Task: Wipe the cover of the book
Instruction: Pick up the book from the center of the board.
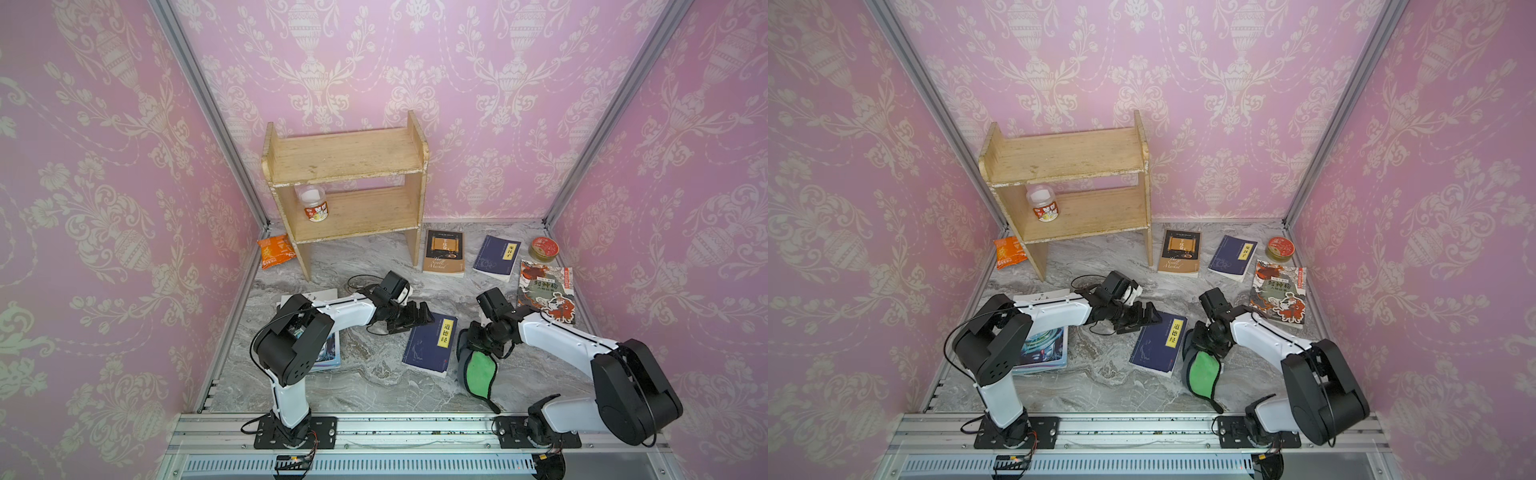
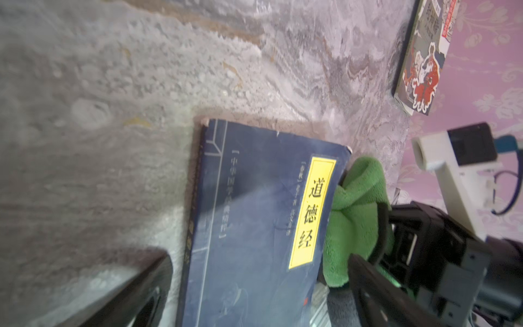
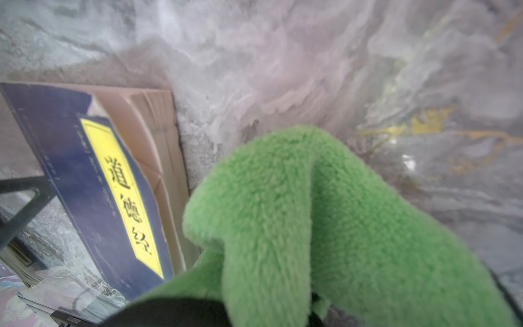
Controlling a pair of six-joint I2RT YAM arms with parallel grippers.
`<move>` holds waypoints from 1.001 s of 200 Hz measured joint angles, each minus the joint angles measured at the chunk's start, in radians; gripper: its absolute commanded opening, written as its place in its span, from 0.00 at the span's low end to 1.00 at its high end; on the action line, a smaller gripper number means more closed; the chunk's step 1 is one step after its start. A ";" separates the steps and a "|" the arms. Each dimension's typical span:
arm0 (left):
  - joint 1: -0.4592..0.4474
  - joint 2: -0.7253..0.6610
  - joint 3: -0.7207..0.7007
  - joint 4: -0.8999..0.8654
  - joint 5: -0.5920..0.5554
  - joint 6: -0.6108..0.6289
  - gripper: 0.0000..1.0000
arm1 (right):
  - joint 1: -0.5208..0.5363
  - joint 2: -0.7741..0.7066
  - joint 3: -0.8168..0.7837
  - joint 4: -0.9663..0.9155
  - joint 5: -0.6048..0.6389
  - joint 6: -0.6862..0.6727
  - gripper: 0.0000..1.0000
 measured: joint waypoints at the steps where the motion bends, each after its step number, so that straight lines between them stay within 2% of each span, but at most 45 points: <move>1: 0.000 -0.003 -0.007 0.004 0.003 -0.001 0.99 | 0.000 0.002 0.001 0.000 -0.002 0.000 0.00; 27: -0.002 -0.085 -0.152 0.117 0.057 -0.068 0.99 | -0.003 0.046 0.013 0.058 -0.058 0.006 0.00; 52: -0.027 -0.131 -0.225 0.176 0.061 -0.126 0.99 | 0.009 0.053 -0.022 0.169 -0.088 0.050 0.00; 77: -0.061 -0.156 -0.298 0.278 0.059 -0.204 0.90 | 0.018 0.020 -0.083 0.266 -0.087 0.097 0.00; 93: -0.064 -0.155 -0.335 0.362 0.062 -0.256 0.88 | 0.029 0.018 -0.101 0.328 -0.082 0.117 0.00; 115: -0.074 -0.144 -0.358 0.441 0.062 -0.300 0.82 | 0.058 0.024 -0.127 0.424 -0.087 0.150 0.00; 151: -0.085 -0.114 -0.360 0.574 0.062 -0.353 0.80 | 0.077 0.023 -0.180 0.550 -0.102 0.205 0.00; 176: -0.085 -0.108 -0.378 0.694 0.061 -0.401 0.80 | 0.081 0.023 -0.187 0.570 -0.102 0.215 0.00; 200: -0.085 -0.106 -0.405 0.767 0.061 -0.436 0.72 | 0.081 0.022 -0.183 0.564 -0.101 0.214 0.00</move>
